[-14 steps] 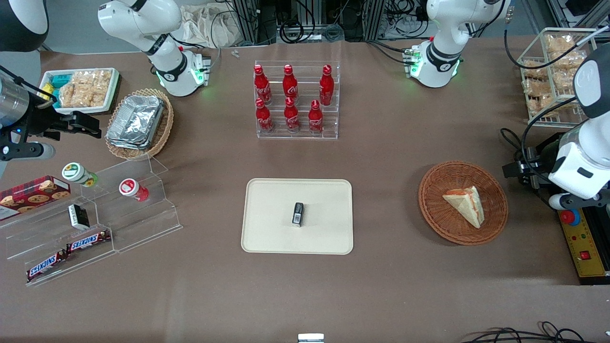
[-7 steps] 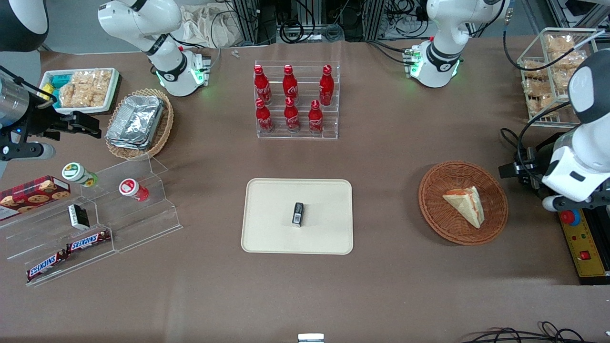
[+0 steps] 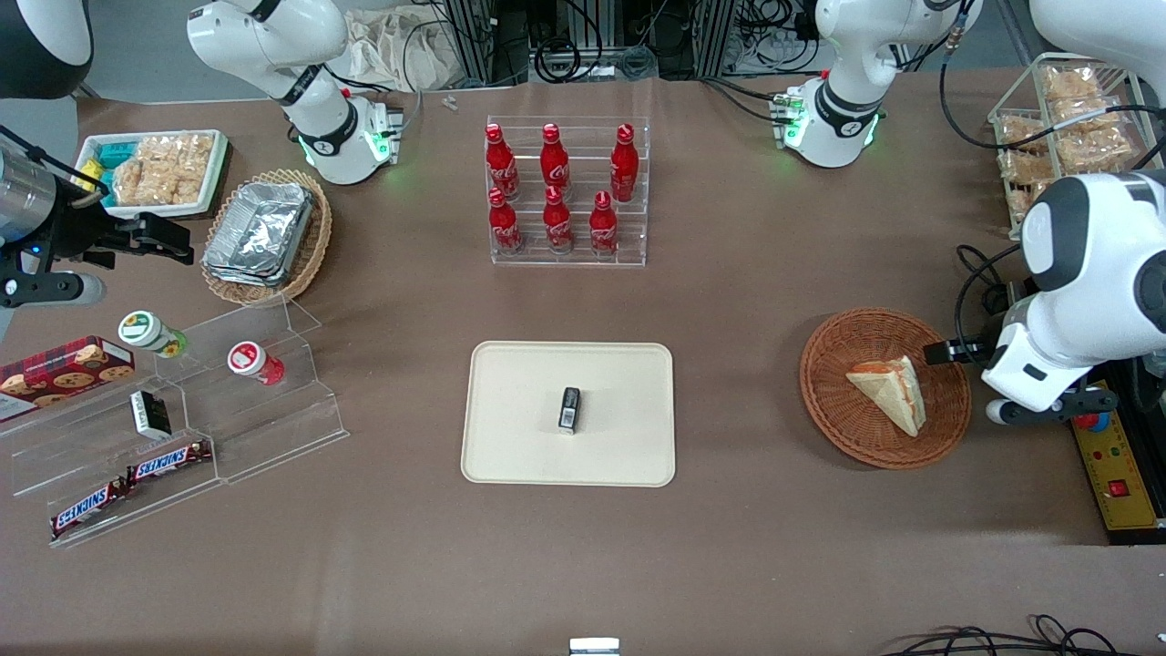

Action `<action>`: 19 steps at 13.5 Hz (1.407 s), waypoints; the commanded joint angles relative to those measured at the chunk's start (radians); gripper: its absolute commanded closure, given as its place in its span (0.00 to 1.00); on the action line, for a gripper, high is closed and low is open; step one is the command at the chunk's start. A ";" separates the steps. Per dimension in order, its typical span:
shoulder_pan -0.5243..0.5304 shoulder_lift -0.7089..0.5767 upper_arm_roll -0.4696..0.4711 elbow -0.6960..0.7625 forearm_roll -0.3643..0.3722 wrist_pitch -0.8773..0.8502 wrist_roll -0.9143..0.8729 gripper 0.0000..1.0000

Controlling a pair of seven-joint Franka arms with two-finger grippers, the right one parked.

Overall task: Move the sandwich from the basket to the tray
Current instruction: 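Move the left gripper over the wrapped sandwich in the wicker basket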

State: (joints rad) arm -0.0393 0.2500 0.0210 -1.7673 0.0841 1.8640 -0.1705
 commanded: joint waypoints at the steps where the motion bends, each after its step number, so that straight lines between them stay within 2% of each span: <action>1: 0.004 -0.046 0.001 -0.144 -0.020 0.119 -0.011 0.00; 3: 0.015 -0.037 0.001 -0.229 -0.052 0.255 -0.079 0.00; 6: 0.027 -0.038 0.002 -0.336 -0.052 0.385 -0.135 0.00; 8: 0.044 -0.017 0.001 -0.330 -0.063 0.405 -0.211 0.00; 11: 0.044 -0.014 0.001 -0.319 -0.145 0.445 -0.282 0.00; 17: 0.041 0.008 -0.006 -0.284 -0.150 0.452 -0.394 0.01; 19: 0.042 0.018 -0.006 -0.287 -0.174 0.460 -0.397 0.01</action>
State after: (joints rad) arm 0.0022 0.2528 0.0182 -2.0613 -0.0592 2.3092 -0.5453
